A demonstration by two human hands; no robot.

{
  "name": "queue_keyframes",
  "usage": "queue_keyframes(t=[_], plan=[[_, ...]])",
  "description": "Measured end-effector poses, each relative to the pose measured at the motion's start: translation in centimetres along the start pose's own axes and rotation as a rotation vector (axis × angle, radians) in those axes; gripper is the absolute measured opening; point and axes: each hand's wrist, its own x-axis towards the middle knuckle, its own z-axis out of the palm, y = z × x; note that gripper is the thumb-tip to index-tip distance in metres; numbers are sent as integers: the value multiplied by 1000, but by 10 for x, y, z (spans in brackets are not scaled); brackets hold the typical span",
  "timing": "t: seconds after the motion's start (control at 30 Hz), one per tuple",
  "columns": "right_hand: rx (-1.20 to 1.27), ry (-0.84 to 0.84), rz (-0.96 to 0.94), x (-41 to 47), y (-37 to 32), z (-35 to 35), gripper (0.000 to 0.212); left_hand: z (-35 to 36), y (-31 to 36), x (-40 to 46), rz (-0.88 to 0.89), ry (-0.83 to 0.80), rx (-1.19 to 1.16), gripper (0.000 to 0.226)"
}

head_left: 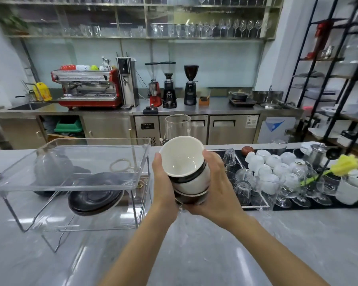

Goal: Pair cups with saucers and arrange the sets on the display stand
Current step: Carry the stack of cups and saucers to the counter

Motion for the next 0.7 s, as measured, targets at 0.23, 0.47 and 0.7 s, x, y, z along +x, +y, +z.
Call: queue_keyframes(t=[0.23,0.47,0.7], plan=[[107,-97,12,-55,53,36,138,-24,-74,3,-45,154,-2,57],[169,-144,88,-91,87,72,132,-43,-120,13,-96,299,-4,57],[215,-144,88,-100,108,95,125,-47,-134,24,-77,318,12,55]])
